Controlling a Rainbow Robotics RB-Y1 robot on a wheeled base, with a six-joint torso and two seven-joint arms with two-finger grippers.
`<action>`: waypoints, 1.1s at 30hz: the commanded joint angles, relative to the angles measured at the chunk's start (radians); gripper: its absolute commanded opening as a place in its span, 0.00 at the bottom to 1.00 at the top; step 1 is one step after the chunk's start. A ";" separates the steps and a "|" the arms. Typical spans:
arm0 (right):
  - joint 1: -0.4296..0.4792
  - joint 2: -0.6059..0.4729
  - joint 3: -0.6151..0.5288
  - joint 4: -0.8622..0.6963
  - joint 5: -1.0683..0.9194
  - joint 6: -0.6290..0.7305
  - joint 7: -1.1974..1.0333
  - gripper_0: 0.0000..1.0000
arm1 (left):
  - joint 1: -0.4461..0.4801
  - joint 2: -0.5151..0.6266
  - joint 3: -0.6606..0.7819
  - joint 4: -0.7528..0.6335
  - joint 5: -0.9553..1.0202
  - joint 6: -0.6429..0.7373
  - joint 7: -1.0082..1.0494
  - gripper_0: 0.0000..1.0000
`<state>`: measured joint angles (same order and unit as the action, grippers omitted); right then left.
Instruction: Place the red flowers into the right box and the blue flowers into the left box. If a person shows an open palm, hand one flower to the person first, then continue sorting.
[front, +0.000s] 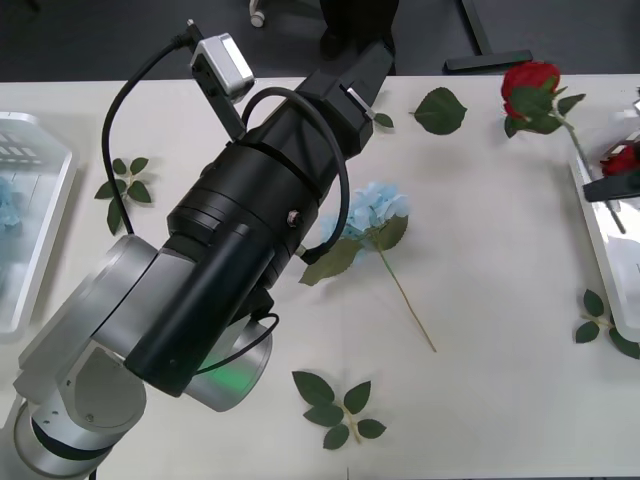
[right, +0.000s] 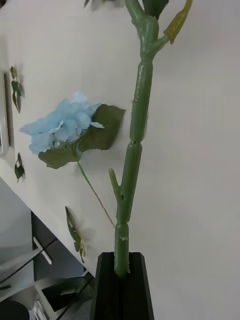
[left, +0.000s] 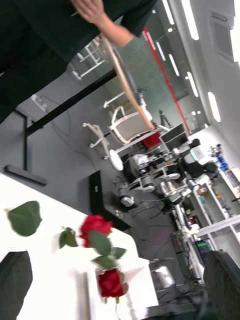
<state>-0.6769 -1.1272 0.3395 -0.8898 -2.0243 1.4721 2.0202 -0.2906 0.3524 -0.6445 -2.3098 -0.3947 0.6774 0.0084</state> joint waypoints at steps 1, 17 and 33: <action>0.000 -0.095 -0.030 0.140 0.007 0.036 0.049 0.00 | 0.021 0.039 -0.014 -0.008 -0.013 0.007 -0.036 1.00; -0.001 -0.074 -0.031 0.522 0.141 -0.032 0.336 0.00 | 0.094 0.249 0.427 -0.076 0.979 0.160 -0.843 1.00; -0.001 0.095 -0.031 0.546 0.357 -0.403 0.313 0.00 | 0.324 0.241 0.827 -0.005 1.706 0.435 -1.898 1.00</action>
<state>-0.6763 -1.0394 0.3259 -0.3487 -1.6910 1.1049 2.3370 -0.0389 0.5723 0.1166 -2.3423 1.1669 1.1156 -1.6869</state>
